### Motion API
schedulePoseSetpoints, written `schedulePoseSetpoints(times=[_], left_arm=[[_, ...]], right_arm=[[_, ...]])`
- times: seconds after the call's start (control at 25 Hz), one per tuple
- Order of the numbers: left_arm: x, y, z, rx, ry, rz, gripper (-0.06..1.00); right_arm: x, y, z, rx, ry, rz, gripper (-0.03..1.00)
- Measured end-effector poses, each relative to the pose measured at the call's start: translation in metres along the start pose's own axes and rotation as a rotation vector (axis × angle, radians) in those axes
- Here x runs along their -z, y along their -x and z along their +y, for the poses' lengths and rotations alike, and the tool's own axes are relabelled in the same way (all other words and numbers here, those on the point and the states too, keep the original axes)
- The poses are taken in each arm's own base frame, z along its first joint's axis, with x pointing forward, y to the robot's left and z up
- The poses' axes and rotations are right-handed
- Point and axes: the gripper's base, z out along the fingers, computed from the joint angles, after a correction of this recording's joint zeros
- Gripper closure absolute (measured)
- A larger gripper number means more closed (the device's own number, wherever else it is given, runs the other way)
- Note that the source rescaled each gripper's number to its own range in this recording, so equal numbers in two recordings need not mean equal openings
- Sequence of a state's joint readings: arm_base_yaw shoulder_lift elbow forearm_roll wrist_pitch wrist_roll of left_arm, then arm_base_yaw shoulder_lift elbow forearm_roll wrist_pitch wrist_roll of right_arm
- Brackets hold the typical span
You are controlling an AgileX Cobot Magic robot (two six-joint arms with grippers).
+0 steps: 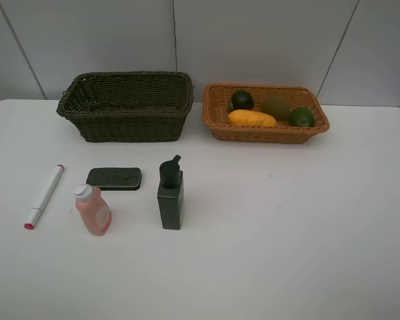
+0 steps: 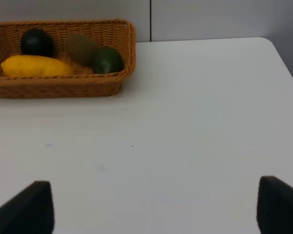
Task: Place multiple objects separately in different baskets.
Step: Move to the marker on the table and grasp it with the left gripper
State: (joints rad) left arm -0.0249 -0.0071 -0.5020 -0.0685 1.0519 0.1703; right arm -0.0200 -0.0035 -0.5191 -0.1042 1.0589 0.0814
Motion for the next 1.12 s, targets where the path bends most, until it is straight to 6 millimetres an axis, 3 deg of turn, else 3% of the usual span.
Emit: schedulePoseSetpoints(times=[1.12], left_arm=[[-0.0058,0.0039,0.0009,-0.004,-0.007,0.047,-0.06]], right_arm=[[0.0000,0.0000,0.0000,0.000,0.000,0.000,-0.03]])
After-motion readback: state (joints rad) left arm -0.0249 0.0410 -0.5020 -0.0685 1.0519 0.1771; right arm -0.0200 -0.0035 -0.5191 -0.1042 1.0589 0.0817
